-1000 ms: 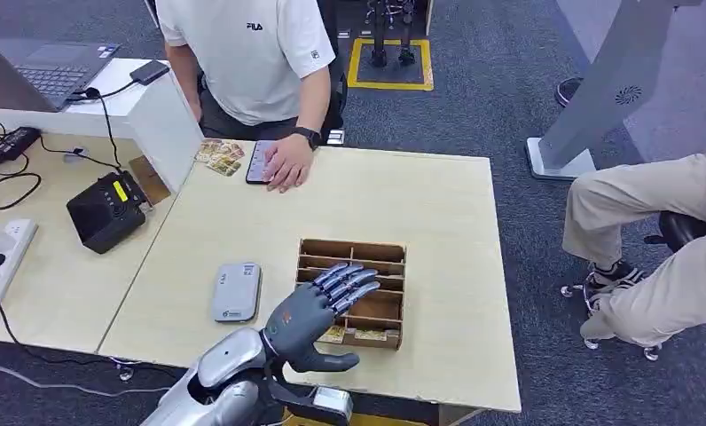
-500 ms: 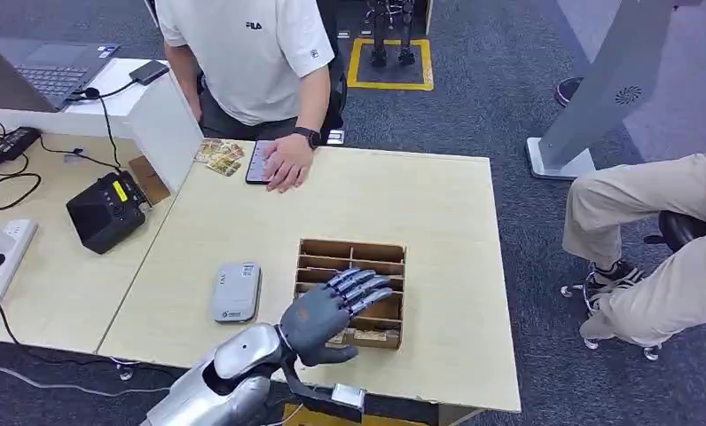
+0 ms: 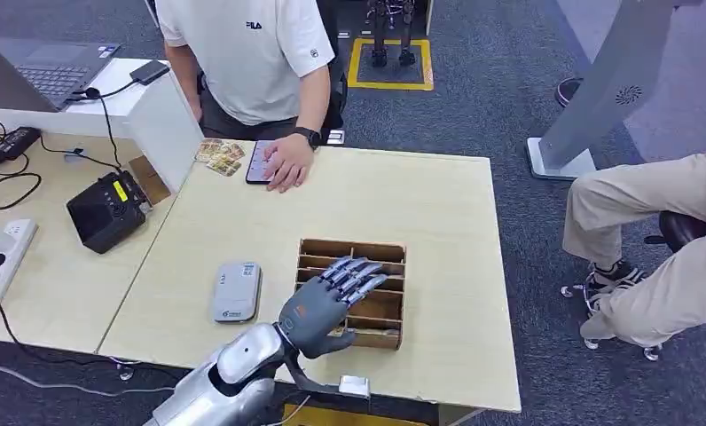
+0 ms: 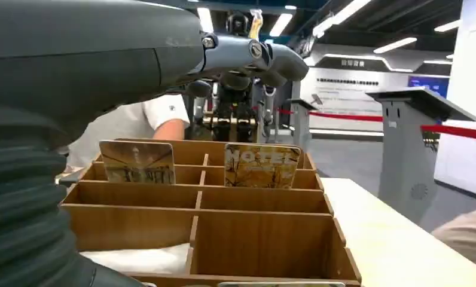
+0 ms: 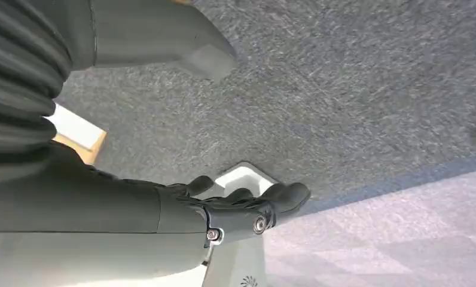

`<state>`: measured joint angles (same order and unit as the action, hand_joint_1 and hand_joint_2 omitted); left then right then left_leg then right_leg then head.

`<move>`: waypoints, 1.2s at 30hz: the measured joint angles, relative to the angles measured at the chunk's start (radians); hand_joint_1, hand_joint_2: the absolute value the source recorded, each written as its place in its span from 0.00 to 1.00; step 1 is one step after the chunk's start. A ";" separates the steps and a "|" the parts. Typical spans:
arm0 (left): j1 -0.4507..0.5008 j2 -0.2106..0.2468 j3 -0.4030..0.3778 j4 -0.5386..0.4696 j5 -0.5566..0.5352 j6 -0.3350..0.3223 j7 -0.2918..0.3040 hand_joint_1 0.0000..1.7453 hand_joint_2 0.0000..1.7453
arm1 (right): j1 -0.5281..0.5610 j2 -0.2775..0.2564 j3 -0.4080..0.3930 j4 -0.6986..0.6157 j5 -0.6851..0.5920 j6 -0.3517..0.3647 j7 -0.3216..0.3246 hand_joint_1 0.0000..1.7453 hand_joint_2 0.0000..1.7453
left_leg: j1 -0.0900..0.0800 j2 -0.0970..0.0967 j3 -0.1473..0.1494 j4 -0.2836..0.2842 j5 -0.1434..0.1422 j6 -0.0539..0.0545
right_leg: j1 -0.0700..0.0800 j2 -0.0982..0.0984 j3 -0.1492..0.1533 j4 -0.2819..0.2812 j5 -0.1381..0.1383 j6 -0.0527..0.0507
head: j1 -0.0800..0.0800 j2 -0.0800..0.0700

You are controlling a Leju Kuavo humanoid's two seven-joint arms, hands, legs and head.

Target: Pass the card to the sensor for recognition and then transmit it.

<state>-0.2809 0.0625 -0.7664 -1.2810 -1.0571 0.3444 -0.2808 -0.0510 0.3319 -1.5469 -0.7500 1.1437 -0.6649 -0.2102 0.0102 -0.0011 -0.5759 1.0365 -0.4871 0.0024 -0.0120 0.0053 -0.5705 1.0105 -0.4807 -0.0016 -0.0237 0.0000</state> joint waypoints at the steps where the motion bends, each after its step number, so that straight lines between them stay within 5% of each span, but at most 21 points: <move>1: 0.000 -0.002 0.000 0.003 -0.005 0.003 0.003 0.00 1.00 | 0.000 0.000 0.000 0.000 -0.001 0.000 0.000 0.00 1.00 | 0.000 0.000 0.000 0.000 0.000 0.000 | 0.000 0.000 0.000 0.000 0.000 0.000 | 0.000 0.000; 20: 0.000 -0.011 0.000 0.063 -0.112 0.021 0.057 0.00 1.00 | 0.001 0.000 0.000 -0.001 -0.007 0.000 0.006 0.00 1.00 | 0.000 0.000 0.000 0.000 0.000 0.000 | 0.000 0.000 0.000 0.000 0.000 0.000 | 0.000 0.000; 36: 0.008 -0.003 0.022 0.077 -0.076 0.034 0.064 0.00 1.00 | 0.001 0.000 0.000 -0.002 -0.021 0.000 0.035 0.00 1.00 | 0.000 0.000 0.000 0.000 0.000 0.000 | 0.000 0.000 0.000 0.000 0.000 0.000 | 0.000 0.000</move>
<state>-0.2726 0.0599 -0.7442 -1.2039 -1.1334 0.3780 -0.2167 -0.0499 0.3319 -1.5469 -0.7519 1.1227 -0.6649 -0.1755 0.0103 -0.0012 -0.5761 1.0365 -0.4871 0.0024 -0.0120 0.0052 -0.5703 1.0106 -0.4807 -0.0017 -0.0240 0.0000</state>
